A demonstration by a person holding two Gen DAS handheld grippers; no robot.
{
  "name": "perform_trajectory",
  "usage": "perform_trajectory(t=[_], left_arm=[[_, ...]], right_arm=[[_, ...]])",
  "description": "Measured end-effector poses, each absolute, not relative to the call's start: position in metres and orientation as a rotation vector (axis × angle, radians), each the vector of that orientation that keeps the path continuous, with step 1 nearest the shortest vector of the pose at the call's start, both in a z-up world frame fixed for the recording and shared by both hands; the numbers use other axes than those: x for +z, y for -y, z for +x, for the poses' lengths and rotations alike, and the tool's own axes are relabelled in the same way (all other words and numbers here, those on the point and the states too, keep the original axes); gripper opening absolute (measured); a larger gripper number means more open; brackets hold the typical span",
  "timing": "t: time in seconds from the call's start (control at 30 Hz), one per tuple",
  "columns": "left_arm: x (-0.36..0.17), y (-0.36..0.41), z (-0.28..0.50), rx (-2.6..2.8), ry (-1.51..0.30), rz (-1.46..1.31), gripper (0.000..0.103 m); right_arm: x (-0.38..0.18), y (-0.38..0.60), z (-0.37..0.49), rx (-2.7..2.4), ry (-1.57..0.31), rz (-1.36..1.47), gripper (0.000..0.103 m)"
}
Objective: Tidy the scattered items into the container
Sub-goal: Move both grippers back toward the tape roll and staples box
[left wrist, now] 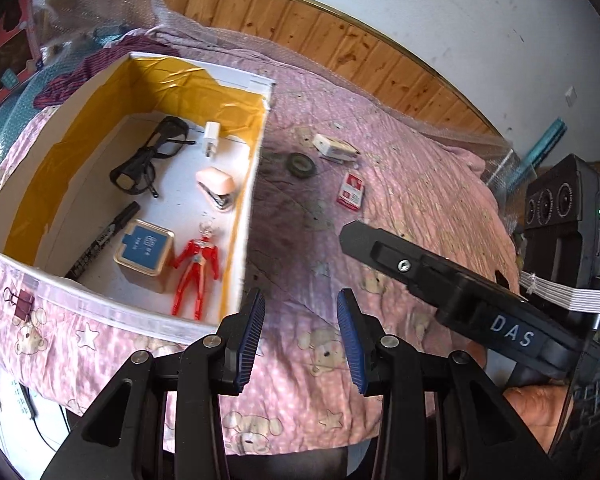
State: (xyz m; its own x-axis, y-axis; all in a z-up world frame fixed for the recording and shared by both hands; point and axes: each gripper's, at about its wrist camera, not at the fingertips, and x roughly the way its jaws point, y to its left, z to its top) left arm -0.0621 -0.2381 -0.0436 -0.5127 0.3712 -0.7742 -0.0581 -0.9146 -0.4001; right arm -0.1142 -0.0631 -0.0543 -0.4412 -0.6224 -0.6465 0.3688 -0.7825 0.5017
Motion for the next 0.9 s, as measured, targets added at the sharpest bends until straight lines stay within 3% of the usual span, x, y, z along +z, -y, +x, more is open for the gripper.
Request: perform_trajectory(t=[0.9], left_arm=[[-0.064, 0.144, -0.082, 2.351, 0.306, -1.494, 0.041]], right_arm=[[-0.104, -0.039, -0.161, -2.338, 0.619, 1.248, 0.053]])
